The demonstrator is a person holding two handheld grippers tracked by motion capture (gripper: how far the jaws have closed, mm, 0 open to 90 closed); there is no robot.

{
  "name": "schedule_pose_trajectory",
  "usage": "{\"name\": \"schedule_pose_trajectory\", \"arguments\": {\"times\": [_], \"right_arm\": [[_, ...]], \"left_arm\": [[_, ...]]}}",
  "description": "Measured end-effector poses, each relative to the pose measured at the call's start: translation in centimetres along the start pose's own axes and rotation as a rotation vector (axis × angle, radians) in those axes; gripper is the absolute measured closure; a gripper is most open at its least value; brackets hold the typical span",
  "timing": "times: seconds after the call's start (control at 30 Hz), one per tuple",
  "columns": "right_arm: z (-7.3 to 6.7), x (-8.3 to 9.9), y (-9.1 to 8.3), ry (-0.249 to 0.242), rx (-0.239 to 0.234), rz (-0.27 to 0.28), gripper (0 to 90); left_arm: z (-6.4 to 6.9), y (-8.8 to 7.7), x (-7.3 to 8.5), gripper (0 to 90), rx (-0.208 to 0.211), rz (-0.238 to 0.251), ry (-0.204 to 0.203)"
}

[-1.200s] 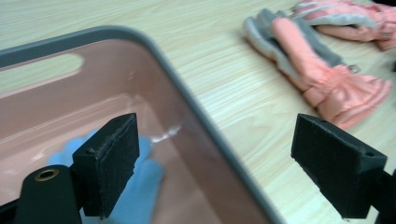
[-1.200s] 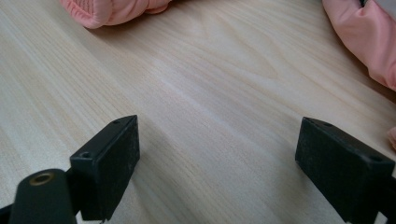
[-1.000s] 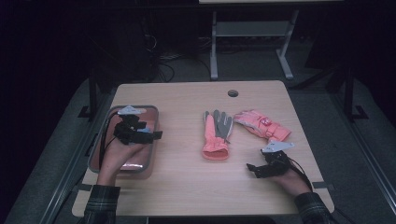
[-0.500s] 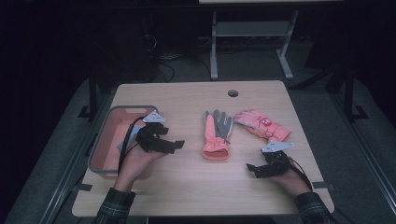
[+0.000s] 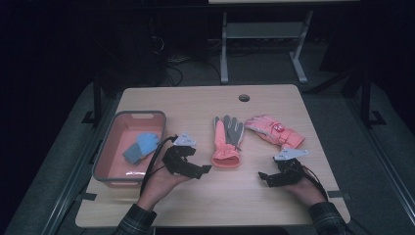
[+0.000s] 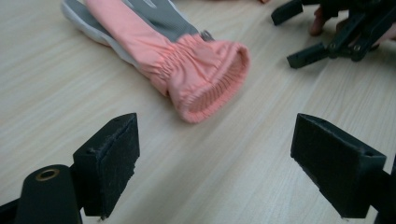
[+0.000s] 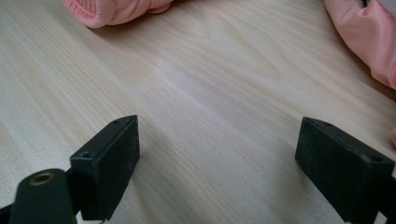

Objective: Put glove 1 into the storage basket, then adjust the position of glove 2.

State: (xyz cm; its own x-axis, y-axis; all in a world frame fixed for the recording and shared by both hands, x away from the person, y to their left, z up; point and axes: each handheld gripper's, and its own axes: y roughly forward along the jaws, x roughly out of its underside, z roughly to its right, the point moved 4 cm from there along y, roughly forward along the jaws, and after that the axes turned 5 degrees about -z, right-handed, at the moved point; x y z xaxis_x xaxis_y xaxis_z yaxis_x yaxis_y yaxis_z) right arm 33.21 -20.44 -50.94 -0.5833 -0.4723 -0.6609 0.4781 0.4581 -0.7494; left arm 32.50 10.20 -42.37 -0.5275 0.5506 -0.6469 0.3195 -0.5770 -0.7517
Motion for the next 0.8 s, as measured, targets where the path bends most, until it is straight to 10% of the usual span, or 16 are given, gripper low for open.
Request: {"name": "schedule_pose_trajectory", "arguments": {"times": [0.63, 0.8], "right_arm": [[0.1, -0.6, -0.3, 0.0, -0.015, -0.03, 14.2], [-0.2, -1.8, -0.7, 0.016, -0.052, -0.029, 27.0]], "left_arm": [[-0.1, 5.1, 4.5, 14.9, -0.032, -0.111, 0.037], [-0.4, 5.4, 5.1, 14.5, -0.034, -0.083, 0.052]]}}
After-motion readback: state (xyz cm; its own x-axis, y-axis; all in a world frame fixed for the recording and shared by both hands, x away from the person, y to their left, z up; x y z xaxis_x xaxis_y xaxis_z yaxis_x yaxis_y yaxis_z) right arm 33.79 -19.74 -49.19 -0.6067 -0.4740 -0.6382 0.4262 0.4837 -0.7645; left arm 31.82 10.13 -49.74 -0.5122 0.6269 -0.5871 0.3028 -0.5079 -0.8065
